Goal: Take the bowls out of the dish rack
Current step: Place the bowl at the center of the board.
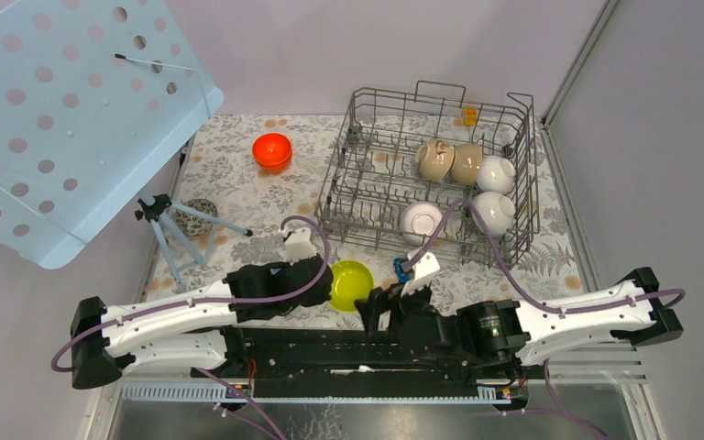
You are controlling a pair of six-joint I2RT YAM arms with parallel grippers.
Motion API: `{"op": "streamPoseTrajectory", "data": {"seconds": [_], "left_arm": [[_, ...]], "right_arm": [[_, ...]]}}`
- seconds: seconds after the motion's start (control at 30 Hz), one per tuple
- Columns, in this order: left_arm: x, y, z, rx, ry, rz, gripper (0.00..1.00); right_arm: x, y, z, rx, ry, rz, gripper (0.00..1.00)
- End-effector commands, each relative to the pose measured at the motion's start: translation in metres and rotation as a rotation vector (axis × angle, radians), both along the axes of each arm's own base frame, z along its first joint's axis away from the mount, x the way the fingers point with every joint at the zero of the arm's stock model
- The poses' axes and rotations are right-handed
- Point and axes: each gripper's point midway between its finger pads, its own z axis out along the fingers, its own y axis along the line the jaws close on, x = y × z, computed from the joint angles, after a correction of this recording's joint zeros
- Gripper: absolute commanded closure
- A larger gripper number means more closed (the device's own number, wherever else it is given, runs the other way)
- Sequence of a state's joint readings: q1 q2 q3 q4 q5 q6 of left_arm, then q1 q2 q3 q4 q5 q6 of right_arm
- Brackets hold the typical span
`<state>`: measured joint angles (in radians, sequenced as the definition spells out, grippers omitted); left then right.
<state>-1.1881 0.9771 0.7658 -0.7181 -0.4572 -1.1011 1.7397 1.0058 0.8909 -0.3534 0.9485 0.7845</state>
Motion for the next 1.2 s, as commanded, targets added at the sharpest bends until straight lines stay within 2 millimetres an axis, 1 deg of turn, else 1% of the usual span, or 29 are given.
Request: {"op": "streamPoseTrajectory", "data": {"seconds": [0.0,0.13,0.2,0.33,0.37,0.4,0.43,0.47,0.5,0.57,0.67,0.83,0.97,1.17], "left_arm": [[0.006,0.002,0.004,-0.102,0.030,0.185,1.00],[0.004,0.009,-0.012,-0.086,0.070,0.248,1.00],[0.002,0.011,-0.017,-0.086,0.087,0.265,1.00],[-0.001,0.014,-0.023,-0.091,0.107,0.293,1.00],[-0.001,0.016,-0.025,-0.087,0.109,0.298,1.00],[-0.002,0.017,-0.026,-0.085,0.112,0.302,1.00],[-0.002,0.017,-0.027,-0.082,0.113,0.303,1.00],[-0.002,0.017,-0.027,-0.082,0.115,0.303,1.00],[-0.002,0.016,-0.027,-0.081,0.117,0.301,1.00],[-0.003,0.015,-0.026,-0.081,0.118,0.298,1.00],[-0.004,0.015,-0.028,-0.082,0.126,0.298,1.00],[-0.005,0.015,-0.028,-0.086,0.129,0.297,1.00],[-0.005,0.014,-0.027,-0.086,0.129,0.292,1.00],[-0.003,0.013,-0.024,-0.070,0.112,0.269,1.00]], "right_arm": [[0.037,-0.025,-0.013,0.054,0.117,-0.213,0.10],[0.054,-0.016,-0.034,0.028,0.177,-0.201,0.14],[0.058,-0.009,-0.045,0.034,0.208,-0.177,0.16],[0.061,0.005,-0.047,0.060,0.228,-0.137,0.29],[0.062,0.007,-0.048,0.044,0.223,-0.132,0.33],[0.063,0.011,-0.050,0.024,0.225,-0.128,0.34],[0.064,0.013,-0.057,-0.008,0.233,-0.132,0.35],[0.066,0.015,-0.059,-0.021,0.242,-0.131,0.36],[0.067,0.017,-0.067,-0.046,0.256,-0.130,0.38],[0.068,0.020,-0.076,-0.065,0.278,-0.130,0.40],[0.072,0.021,-0.088,-0.090,0.300,-0.142,0.42],[0.075,0.027,-0.098,-0.099,0.322,-0.127,0.47],[0.075,0.036,-0.100,-0.106,0.334,-0.106,0.56],[0.074,0.040,-0.111,-0.137,0.359,-0.091,0.71]]}}
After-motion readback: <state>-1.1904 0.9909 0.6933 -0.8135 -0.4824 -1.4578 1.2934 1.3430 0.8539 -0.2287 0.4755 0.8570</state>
